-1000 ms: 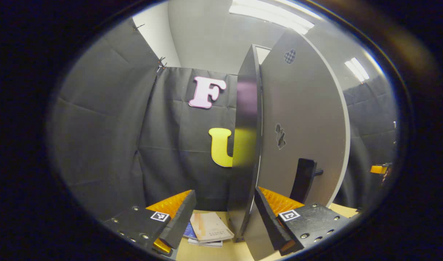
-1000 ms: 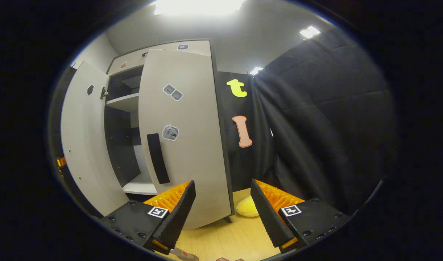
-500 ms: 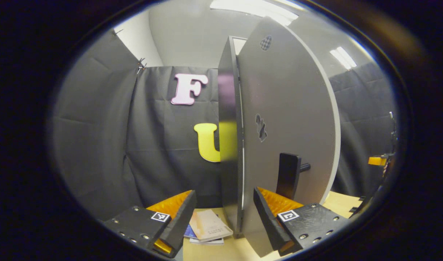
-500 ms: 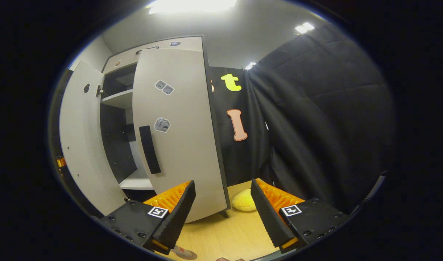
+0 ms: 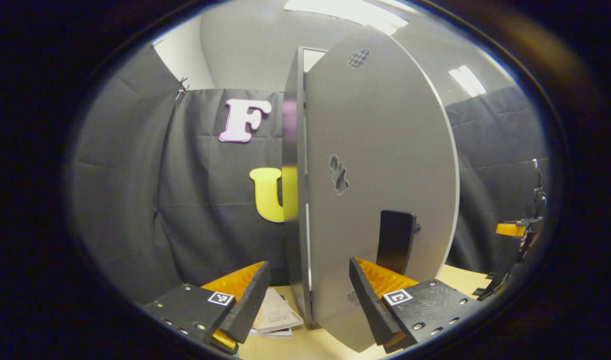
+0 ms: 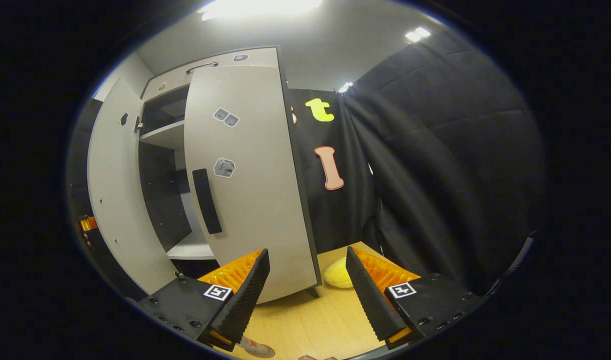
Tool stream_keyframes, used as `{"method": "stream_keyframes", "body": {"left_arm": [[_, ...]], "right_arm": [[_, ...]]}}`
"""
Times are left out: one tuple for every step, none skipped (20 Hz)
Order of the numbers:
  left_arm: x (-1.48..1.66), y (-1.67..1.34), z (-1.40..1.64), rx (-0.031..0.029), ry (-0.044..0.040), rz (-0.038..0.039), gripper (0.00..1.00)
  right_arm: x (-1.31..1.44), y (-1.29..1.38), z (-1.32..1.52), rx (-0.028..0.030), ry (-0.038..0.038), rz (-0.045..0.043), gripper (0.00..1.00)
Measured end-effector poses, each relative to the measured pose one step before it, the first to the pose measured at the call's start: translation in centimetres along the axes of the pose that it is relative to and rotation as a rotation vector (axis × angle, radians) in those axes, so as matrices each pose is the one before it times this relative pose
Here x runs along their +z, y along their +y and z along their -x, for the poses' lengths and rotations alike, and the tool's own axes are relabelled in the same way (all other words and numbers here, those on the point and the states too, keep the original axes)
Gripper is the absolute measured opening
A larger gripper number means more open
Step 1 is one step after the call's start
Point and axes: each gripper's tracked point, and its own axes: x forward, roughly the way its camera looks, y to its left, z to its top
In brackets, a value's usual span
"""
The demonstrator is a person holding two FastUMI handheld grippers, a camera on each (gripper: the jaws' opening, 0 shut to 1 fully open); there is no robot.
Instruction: Grasp the bottle in the cabinet with the left hand and place it on the coaster, then close the right door with the right hand and the left door with the left hand.
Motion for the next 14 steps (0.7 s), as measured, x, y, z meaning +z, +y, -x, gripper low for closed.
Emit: {"method": "stream_keyframes", "body": {"left_arm": [[-0.030, -0.126, -0.134, 0.00140, -0.00344, 0.01371, 0.92], [-0.123, -0.191, -0.116, 0.00799, 0.00596, 0.02423, 0.97], [-0.210, -0.592, 0.128, 0.00631, 0.01299, 0.00866, 0.96], [-0.089, -0.443, 0.268, 0.00383, 0.00750, -0.00985, 0.92], [-0.183, 0.045, 0.150, 0.00316, 0.00172, -0.01496, 0.92], [0.018, -0.175, -0.162, 0.00211, -0.00602, -0.00558, 0.92], [-0.080, -0.166, -0.311, 0.00150, -0.00333, 0.00636, 0.96], [0.166, -0.226, -0.244, 0.00032, -0.00788, 0.01017, 0.97], [0.127, -0.227, -0.352, 0.01119, -0.01311, 0.01766, 0.97], [-0.096, -0.156, -0.559, 0.02679, -0.00929, 0.03465, 0.96], [0.063, -0.351, -0.261, 0.02415, -0.00886, 0.03663, 0.96], [0.052, -0.644, -0.432, 0.01396, -0.00562, 0.03657, 0.96], [-0.138, -0.570, -0.164, 0.00872, -0.00268, 0.03958, 0.97], [-0.175, -0.552, -0.134, 0.00563, -0.00341, 0.03359, 0.96]], "right_arm": [[-0.007, -0.115, 0.054, -0.00257, 0.00299, -0.00513, 0.97], [-0.052, -0.161, 0.027, -0.00274, 0.00689, -0.00898, 0.97], [0.010, -0.211, -0.058, -0.00511, 0.00568, -0.00130, 0.97], [0.278, -0.158, -0.103, -0.00374, -0.00360, 0.00490, 0.98], [0.390, -0.082, -0.154, -0.00233, -0.00873, 0.00566, 0.98], [0.188, -0.070, -0.073, -0.00058, -0.00705, 0.00438, 0.97], [0.103, -0.174, -0.167, 0.00062, -0.00179, 0.00254, 0.97], [0.025, -0.138, -0.334, 0.00221, 0.00220, -0.00009, 0.97], [-0.015, -0.196, -0.175, 0.00288, 0.00159, -0.00188, 0.97], [-0.013, -0.233, -0.177, 0.00190, 0.00049, -0.00124, 0.97], [0.058, -0.284, -0.269, 0.00041, 0.00254, 0.00066, 0.97], [-0.066, -0.296, -0.280, 0.00014, 0.00432, 0.00185, 0.97], [0.190, -0.330, -0.317, -0.00053, 0.00523, 0.00327, 0.97], [0.162, -0.416, -0.481, -0.00054, 0.00387, 0.00494, 0.97]]}}
